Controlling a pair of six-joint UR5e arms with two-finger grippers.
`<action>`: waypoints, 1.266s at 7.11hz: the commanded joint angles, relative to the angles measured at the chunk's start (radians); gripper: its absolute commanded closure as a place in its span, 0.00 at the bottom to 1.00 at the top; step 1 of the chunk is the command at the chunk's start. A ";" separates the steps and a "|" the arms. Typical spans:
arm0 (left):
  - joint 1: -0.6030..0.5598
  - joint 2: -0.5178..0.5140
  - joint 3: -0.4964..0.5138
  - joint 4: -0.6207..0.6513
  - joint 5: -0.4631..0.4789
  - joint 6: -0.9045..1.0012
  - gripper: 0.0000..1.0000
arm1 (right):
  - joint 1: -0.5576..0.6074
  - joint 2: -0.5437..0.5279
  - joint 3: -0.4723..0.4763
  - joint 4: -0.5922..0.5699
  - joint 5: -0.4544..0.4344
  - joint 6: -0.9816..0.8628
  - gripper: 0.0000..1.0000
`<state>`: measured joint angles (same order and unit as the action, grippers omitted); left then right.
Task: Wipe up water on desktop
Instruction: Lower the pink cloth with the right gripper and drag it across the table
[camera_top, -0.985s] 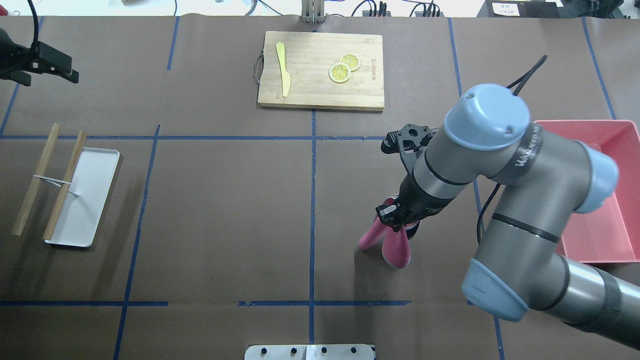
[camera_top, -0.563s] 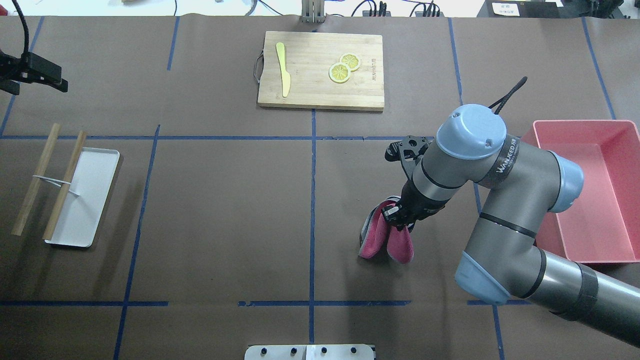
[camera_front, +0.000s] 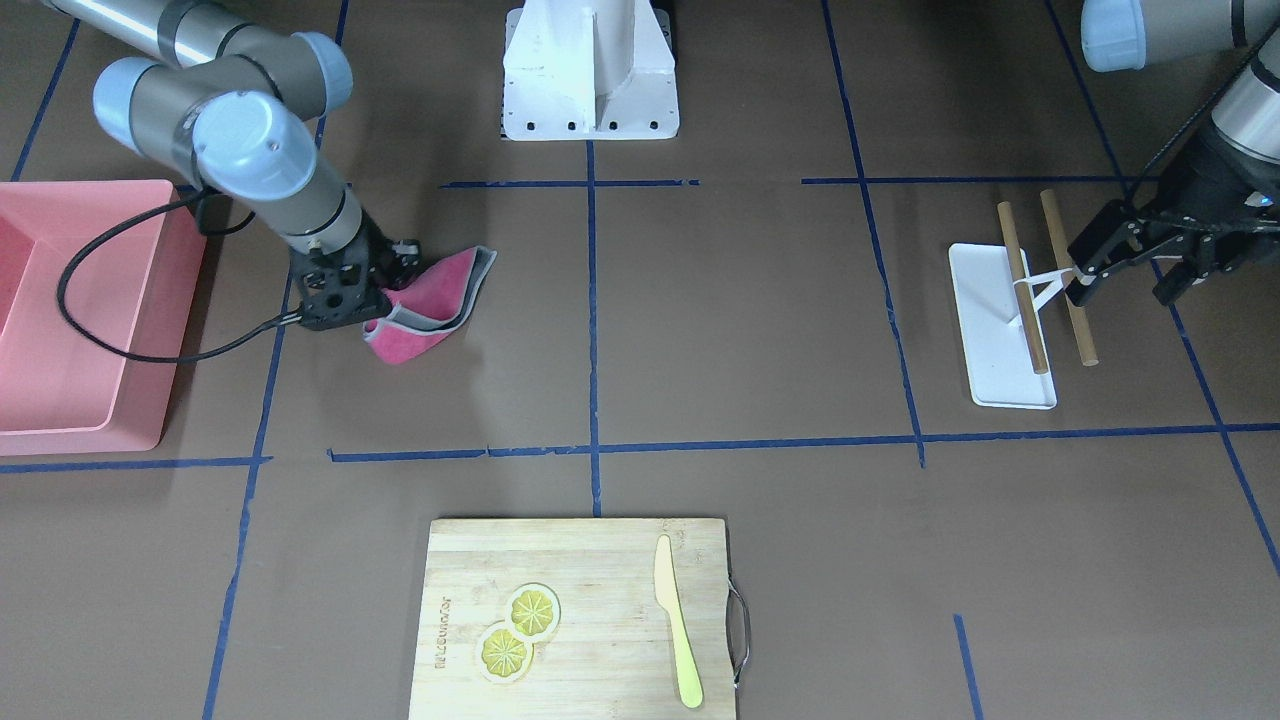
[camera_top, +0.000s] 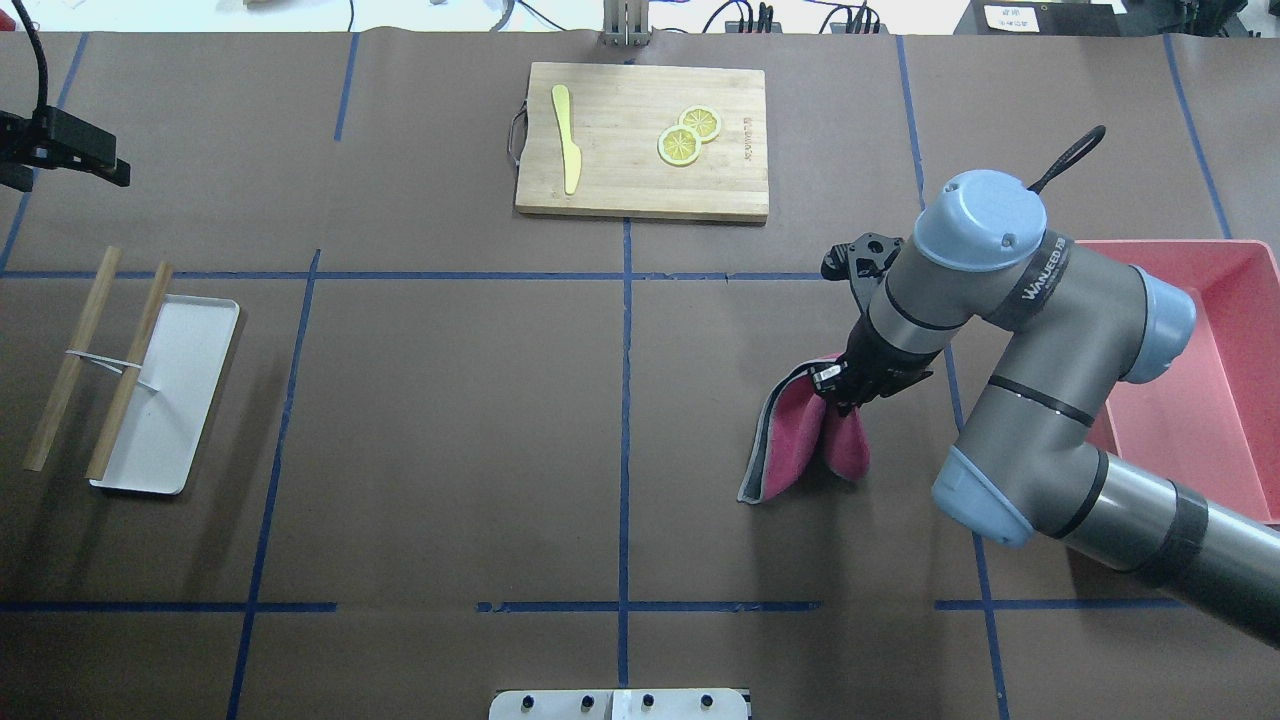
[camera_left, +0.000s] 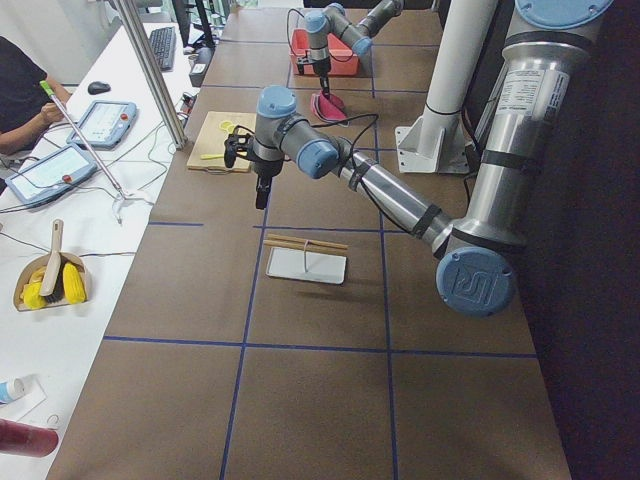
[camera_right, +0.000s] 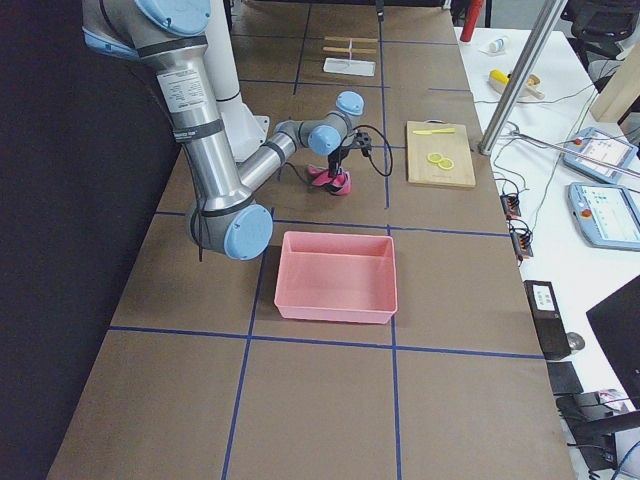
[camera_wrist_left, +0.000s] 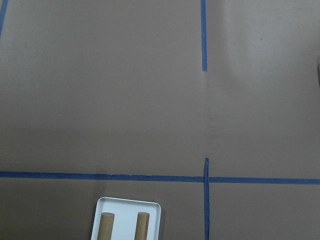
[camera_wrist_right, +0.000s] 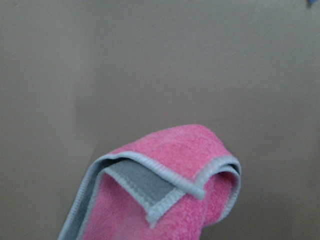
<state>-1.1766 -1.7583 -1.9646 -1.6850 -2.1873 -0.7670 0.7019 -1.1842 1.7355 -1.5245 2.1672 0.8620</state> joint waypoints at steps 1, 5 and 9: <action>-0.009 0.028 -0.002 0.001 -0.005 0.002 0.00 | 0.108 0.044 -0.121 0.001 0.006 -0.055 1.00; -0.119 0.166 0.071 0.002 -0.005 0.422 0.00 | 0.124 0.075 -0.172 0.003 0.005 -0.118 1.00; -0.147 0.172 0.112 -0.001 -0.002 0.489 0.00 | -0.164 0.058 0.053 0.003 -0.007 0.255 1.00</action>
<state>-1.3221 -1.5869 -1.8570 -1.6851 -2.1915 -0.2831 0.6438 -1.1202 1.7148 -1.5213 2.1693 0.9685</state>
